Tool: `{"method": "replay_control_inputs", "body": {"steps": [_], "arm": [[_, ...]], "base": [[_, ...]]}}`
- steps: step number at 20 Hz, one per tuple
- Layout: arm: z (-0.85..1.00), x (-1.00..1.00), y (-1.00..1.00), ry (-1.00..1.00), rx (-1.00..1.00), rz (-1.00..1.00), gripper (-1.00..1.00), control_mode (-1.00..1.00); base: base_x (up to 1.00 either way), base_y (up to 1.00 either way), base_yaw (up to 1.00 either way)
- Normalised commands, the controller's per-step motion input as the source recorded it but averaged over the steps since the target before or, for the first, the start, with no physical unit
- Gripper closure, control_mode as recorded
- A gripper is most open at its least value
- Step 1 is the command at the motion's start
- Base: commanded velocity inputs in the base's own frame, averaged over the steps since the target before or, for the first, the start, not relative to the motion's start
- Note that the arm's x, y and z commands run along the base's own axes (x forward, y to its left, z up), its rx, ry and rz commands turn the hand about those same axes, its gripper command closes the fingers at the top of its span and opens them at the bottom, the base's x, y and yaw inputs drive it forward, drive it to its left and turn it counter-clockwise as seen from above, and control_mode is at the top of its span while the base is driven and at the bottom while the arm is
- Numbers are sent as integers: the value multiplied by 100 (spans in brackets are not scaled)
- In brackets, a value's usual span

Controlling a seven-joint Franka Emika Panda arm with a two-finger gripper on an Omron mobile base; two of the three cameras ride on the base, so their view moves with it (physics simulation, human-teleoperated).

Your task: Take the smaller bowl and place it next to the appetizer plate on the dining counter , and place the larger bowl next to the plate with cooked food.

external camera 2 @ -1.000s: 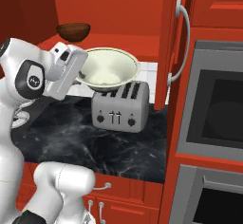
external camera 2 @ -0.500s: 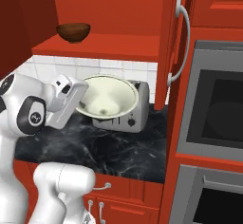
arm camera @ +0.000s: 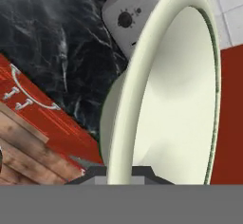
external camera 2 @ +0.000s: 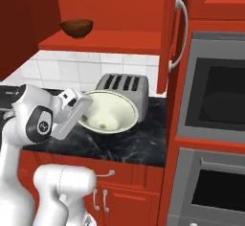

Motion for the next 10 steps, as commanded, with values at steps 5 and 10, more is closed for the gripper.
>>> {"method": "replay_control_inputs", "body": {"steps": [5,10], "arm": [[0,0,0,0,0,0,100,100],[0,0,0,0,0,0,100,100]], "base": [[-98,41,-68],[-76,19,-83]]}}
